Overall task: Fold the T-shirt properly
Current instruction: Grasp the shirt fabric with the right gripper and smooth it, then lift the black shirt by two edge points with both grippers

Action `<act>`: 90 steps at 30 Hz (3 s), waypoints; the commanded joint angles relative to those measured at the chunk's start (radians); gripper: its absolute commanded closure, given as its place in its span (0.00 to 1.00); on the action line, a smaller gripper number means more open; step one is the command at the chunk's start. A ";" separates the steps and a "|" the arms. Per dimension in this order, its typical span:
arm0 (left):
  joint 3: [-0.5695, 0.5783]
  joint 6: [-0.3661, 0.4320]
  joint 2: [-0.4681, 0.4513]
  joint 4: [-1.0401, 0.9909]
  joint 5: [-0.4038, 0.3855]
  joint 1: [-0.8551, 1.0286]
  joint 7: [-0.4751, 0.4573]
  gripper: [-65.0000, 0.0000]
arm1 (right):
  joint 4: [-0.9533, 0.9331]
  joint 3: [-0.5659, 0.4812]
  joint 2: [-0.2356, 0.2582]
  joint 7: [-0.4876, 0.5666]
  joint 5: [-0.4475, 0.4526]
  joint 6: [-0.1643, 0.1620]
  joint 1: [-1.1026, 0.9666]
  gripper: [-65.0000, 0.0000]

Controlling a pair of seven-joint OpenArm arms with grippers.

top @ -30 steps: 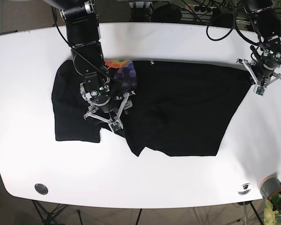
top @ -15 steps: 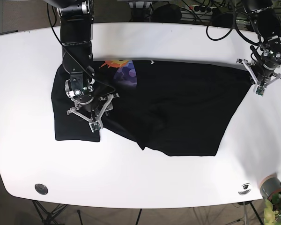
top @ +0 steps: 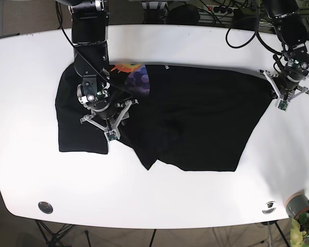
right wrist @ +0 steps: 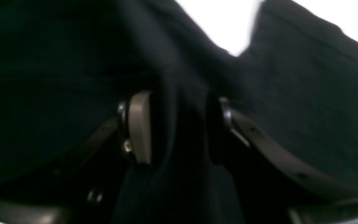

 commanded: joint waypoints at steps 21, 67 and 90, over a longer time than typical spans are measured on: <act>0.113 0.012 -0.015 0.068 0.000 -0.165 -0.001 1.00 | 0.174 0.090 0.105 -0.114 0.306 -0.006 0.056 0.97; 0.279 0.005 -0.012 -0.499 -0.005 -1.275 -0.137 1.00 | -0.182 -0.080 0.389 -0.248 0.472 0.195 1.098 0.97; 0.273 0.002 -0.038 -0.257 -0.007 -1.061 -0.113 1.00 | 0.072 -0.011 0.429 -0.275 0.481 0.195 0.826 0.97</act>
